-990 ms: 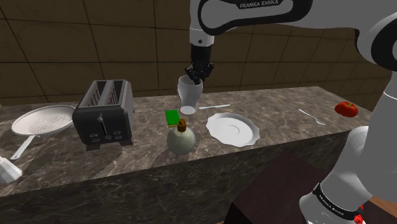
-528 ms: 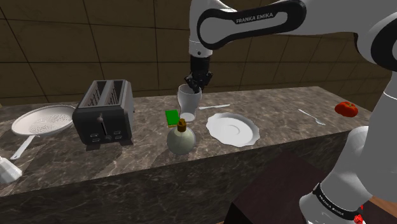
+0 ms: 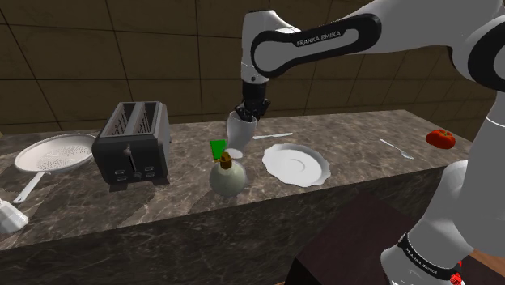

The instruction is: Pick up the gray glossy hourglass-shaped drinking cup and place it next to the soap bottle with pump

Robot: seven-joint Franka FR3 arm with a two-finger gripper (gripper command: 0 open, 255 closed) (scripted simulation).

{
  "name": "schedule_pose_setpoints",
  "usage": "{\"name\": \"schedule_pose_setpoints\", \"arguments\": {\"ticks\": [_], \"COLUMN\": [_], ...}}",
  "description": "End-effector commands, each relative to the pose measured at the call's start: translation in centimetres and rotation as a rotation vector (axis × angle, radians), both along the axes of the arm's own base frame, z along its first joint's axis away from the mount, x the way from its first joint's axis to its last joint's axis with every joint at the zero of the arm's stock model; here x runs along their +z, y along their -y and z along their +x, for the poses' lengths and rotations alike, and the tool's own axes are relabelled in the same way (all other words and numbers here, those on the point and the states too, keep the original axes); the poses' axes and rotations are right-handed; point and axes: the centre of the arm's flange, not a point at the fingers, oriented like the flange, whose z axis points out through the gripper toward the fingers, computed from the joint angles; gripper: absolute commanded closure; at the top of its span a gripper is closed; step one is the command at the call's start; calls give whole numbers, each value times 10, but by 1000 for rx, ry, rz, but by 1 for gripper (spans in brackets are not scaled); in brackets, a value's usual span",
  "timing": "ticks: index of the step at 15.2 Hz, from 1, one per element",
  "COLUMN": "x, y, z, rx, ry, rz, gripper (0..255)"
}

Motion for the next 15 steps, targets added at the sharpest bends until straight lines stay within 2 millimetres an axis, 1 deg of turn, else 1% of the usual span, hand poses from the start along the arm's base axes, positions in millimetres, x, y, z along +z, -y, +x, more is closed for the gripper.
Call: {"name": "schedule_pose_setpoints", "arguments": {"ticks": [1, 13, 15], "x": [-20, -83, -84], "y": [-6, -6, -6], "z": [-4, -4, -4], "rx": [10, 10, 10], "ry": [-18, -18, -18], "rz": [-2, -1, -2], "gripper": [255, 255, 255]}}
